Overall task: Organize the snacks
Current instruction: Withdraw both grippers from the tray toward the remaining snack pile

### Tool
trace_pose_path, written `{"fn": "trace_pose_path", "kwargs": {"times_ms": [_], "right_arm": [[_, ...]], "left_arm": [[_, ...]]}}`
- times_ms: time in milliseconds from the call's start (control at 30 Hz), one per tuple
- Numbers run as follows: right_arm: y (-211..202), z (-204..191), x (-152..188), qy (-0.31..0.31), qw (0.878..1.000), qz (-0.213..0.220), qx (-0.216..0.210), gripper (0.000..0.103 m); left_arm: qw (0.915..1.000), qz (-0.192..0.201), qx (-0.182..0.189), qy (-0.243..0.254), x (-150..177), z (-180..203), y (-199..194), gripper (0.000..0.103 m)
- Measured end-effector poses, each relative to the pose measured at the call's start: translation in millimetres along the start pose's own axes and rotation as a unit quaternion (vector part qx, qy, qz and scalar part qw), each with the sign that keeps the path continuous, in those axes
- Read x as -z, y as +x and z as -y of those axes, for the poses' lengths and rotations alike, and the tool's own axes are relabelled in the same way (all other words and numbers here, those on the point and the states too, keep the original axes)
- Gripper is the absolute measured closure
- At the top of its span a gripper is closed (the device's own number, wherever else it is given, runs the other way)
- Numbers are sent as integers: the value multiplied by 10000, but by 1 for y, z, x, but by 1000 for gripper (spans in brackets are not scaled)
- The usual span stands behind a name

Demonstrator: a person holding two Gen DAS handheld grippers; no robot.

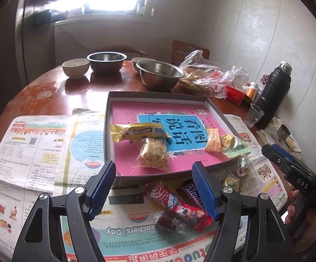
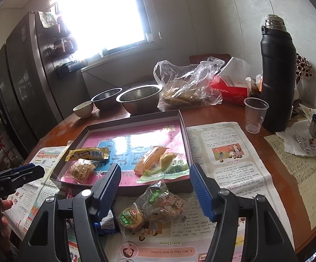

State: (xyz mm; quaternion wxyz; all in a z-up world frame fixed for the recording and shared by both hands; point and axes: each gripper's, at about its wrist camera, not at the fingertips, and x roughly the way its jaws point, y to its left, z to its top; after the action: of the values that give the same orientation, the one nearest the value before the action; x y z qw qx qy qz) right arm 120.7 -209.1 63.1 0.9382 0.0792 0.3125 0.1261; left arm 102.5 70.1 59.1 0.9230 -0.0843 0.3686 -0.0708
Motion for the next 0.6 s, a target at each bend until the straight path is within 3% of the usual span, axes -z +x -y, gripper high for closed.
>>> {"fn": "trace_pose_path", "kwargs": {"times_ms": [600], "right_arm": [[-16, 22, 4, 259, 9996, 50, 138, 38]], "left_arm": [[9998, -177, -121, -56, 12, -6, -1, 29]]}}
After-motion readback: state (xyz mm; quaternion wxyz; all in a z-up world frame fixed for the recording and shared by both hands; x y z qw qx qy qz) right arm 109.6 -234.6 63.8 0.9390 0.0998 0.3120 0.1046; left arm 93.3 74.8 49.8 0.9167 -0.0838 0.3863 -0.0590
